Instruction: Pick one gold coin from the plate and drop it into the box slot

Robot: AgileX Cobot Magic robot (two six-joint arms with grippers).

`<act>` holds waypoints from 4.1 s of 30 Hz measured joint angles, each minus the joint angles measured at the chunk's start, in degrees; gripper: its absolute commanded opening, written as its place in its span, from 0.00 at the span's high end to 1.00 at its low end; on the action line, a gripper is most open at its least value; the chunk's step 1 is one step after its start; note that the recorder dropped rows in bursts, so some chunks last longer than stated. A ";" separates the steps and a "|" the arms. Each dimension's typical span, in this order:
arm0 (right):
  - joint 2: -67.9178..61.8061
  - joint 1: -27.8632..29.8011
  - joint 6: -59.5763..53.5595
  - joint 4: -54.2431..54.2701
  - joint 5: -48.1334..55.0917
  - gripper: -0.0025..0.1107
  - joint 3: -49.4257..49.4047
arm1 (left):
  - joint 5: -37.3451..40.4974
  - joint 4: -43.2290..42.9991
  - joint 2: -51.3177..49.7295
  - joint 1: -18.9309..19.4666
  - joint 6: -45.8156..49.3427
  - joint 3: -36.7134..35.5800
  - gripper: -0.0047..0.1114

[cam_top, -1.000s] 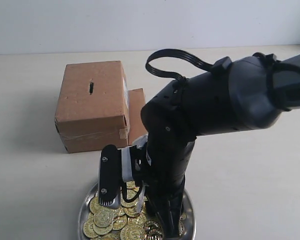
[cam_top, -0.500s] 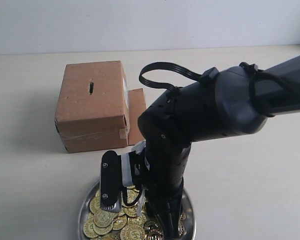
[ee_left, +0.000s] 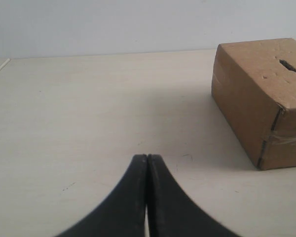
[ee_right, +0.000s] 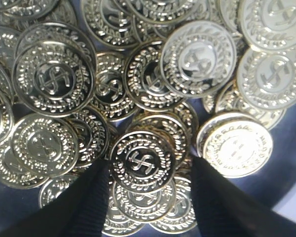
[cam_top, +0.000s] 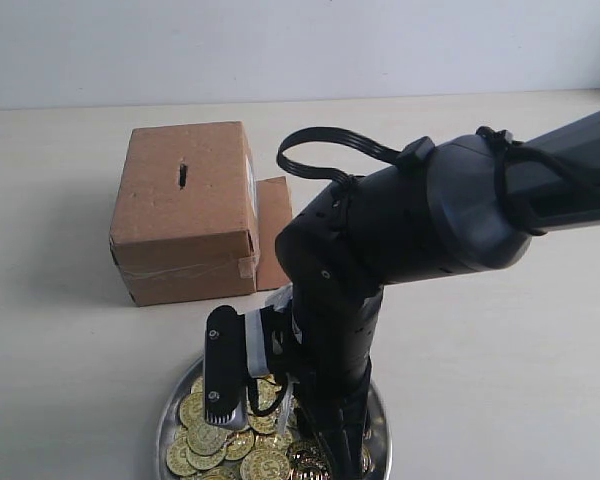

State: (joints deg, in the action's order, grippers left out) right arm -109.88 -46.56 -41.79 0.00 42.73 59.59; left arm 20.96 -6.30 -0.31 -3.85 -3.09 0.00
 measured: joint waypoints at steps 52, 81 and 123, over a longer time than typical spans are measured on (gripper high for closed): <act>-1.75 0.00 0.00 2.55 -2.65 0.73 0.53 | 0.00 0.00 0.00 -0.13 0.00 0.00 0.96; 6.43 0.00 -3.47 11.05 -0.37 0.79 0.53 | 0.00 0.00 0.00 -0.13 0.10 0.00 0.96; 11.54 0.00 -15.98 25.46 7.14 0.79 0.53 | -21.39 1.13 -0.69 -1.41 -50.83 0.00 0.96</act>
State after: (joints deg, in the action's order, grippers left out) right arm -98.35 -46.56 -57.77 25.46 49.87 60.12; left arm -0.43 -5.17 -1.00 -5.26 -53.92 0.00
